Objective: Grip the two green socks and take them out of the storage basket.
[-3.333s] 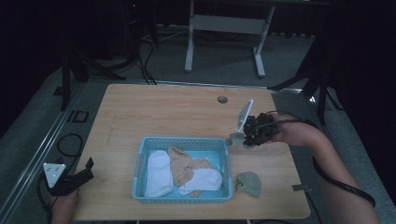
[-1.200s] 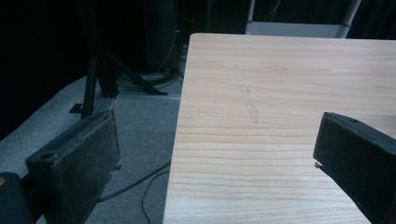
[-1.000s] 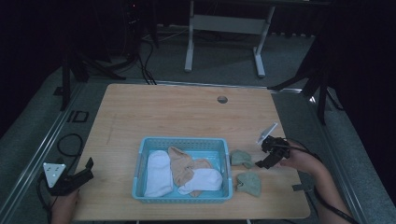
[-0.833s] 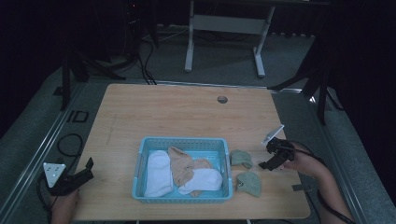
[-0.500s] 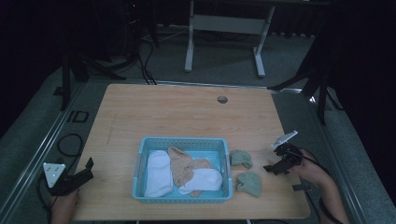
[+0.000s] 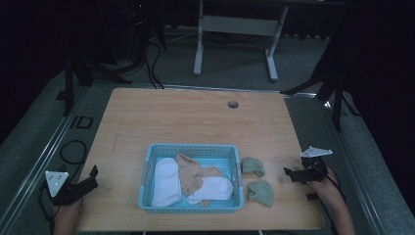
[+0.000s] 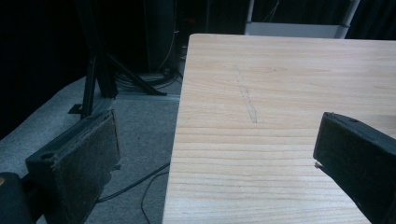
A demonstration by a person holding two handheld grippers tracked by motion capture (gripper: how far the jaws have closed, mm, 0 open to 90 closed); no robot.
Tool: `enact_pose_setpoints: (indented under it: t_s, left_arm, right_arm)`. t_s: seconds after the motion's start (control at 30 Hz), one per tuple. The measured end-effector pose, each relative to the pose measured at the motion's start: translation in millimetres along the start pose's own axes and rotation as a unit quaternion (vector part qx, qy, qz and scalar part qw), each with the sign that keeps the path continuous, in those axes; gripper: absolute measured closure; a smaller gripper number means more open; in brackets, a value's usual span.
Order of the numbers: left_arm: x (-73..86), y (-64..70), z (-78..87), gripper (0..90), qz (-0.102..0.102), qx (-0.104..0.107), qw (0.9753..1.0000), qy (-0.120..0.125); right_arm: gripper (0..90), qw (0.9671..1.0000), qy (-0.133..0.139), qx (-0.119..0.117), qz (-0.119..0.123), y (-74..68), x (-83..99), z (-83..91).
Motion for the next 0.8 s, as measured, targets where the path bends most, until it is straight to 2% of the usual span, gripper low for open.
enact_pose_setpoints:
  t_s: [0.1, 0.2, 0.27, 0.3, 0.4, 0.5, 0.57, 0.67, 0.73, 0.8]
  left_arm:
    - [0.0, 0.0, 0.0, 0.7, 0.000, 0.000, 1.0000, 0.000]
    - [0.0, 0.0, -0.1, 0.7, 0.001, 0.000, 1.0000, 0.000]
    - [0.0, 0.1, 0.0, 0.7, 0.000, 0.001, 1.0000, 0.000]
    - [0.0, 0.0, 0.1, 0.7, 0.000, 0.001, 1.0000, 0.000]
    - [0.0, 0.0, 0.2, 0.7, 0.000, 0.001, 1.0000, 0.000]
    - [0.0, 0.0, 0.2, 0.7, 0.000, 0.000, 1.0000, 0.001]
    - [0.1, -0.1, 0.2, 0.7, 0.001, 0.001, 1.0000, 0.000]
    - [0.1, -0.2, 0.3, 0.7, 0.001, 0.001, 1.0000, 0.000]
    - [0.0, -0.1, 0.3, 0.7, 0.001, 0.001, 1.0000, 0.001]
    - [0.0, -0.1, 0.4, 0.7, 0.000, 0.001, 1.0000, 0.001]
  right_arm:
    - [10.5, 0.9990, 0.020, 0.023, -0.032, 5.0, 3.4, 0.7]
    - [10.5, 0.9972, 0.031, 0.048, -0.049, 8.0, 6.6, 1.8]
    - [10.5, 0.9962, 0.039, 0.050, -0.060, 7.0, 8.2, 1.0]
    - [10.5, 0.9950, 0.046, 0.064, -0.061, 8.0, 8.5, 1.3]
    - [10.5, 0.9913, 0.074, 0.080, -0.074, 8.6, 8.8, 2.4]
    - [10.5, 0.9858, 0.117, 0.076, -0.094, 7.3, 6.6, 6.5]
    - [10.5, 0.9830, 0.135, 0.078, -0.096, 6.0, 6.0, 9.2]
    - [10.5, 0.9791, 0.156, 0.096, -0.088, 4.3, 5.6, 12.8]
    - [10.5, 0.9756, 0.172, 0.102, -0.092, 2.9, 5.9, 15.2]
    - [10.5, 0.9741, 0.179, 0.105, -0.091, 0.5, 7.7, 16.6]
Point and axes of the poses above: each handheld gripper's, and its own axes: z roughly backward along the jaws, x roughly out of its underside, y roughly to its right, the point moved 9 cm from there along -z, roughly forward along the jaws, and after that the axes turned 11 degrees about -x, right-handed, at the moved point
